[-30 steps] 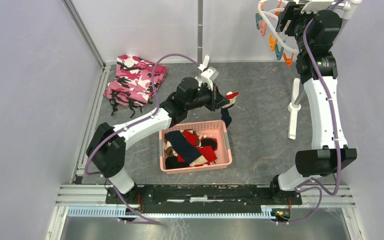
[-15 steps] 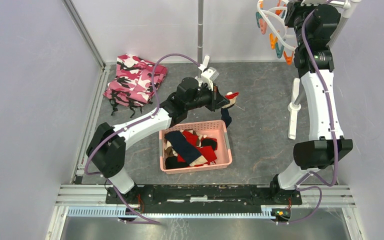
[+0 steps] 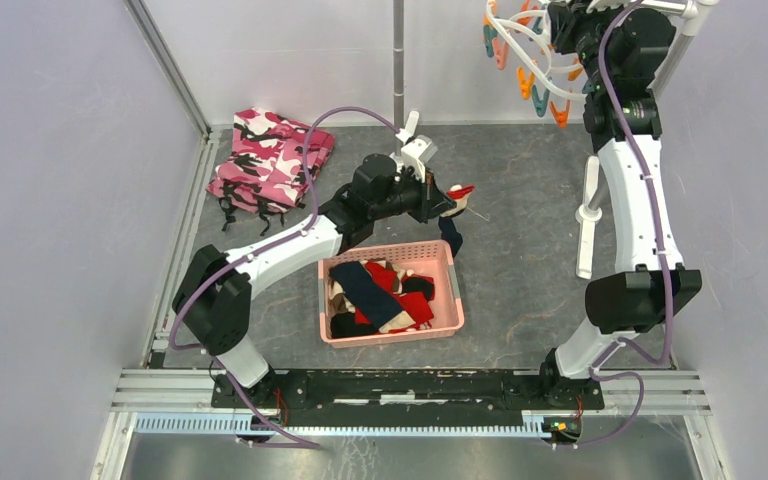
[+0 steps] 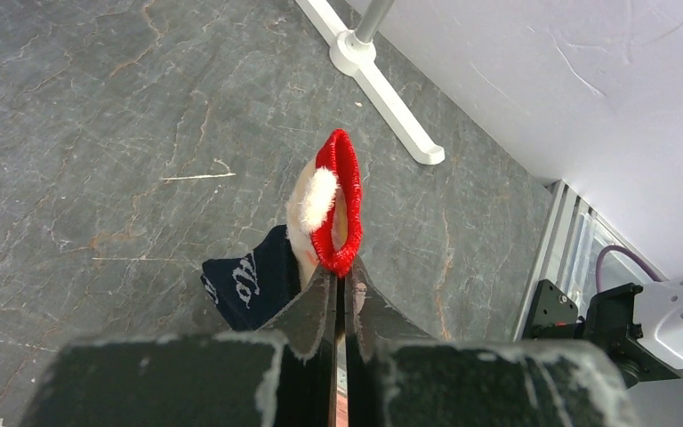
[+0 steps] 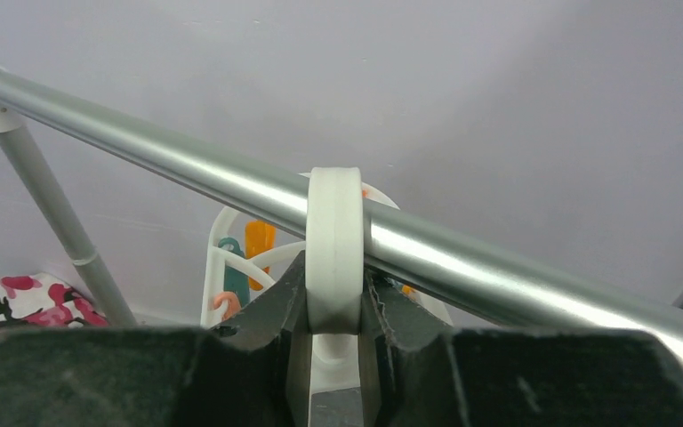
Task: Clip the socks to the hanger
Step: Adjust the hanger on the clothesline.
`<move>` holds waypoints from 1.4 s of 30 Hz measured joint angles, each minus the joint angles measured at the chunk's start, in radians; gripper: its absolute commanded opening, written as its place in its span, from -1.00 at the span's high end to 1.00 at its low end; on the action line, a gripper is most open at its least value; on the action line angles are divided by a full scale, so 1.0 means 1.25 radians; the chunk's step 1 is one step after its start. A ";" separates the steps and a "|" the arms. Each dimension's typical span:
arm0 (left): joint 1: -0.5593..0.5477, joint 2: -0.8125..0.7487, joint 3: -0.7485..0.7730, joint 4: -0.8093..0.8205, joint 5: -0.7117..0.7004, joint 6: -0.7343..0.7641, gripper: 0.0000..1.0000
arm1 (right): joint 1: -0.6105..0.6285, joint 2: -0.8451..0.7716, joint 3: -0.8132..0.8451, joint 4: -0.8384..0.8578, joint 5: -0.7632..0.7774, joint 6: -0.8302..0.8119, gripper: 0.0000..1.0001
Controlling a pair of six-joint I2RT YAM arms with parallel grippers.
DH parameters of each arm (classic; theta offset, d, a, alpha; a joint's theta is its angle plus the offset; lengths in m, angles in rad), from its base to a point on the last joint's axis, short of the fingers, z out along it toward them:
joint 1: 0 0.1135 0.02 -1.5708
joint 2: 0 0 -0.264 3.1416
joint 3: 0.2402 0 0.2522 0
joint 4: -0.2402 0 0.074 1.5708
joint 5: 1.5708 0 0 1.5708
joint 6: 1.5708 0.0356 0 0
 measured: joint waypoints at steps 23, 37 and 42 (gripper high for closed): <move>0.072 0.000 0.000 0.085 0.132 -0.093 0.95 | 0.078 0.012 -0.003 0.030 -0.056 -0.030 -0.31; 0.095 0.014 0.000 0.193 0.211 -0.162 0.95 | 0.061 -0.484 -0.427 0.052 -0.048 -0.128 -0.69; 0.098 0.042 0.002 0.277 0.268 -0.172 0.96 | 0.061 -0.637 -0.656 0.110 -0.080 -0.172 -0.96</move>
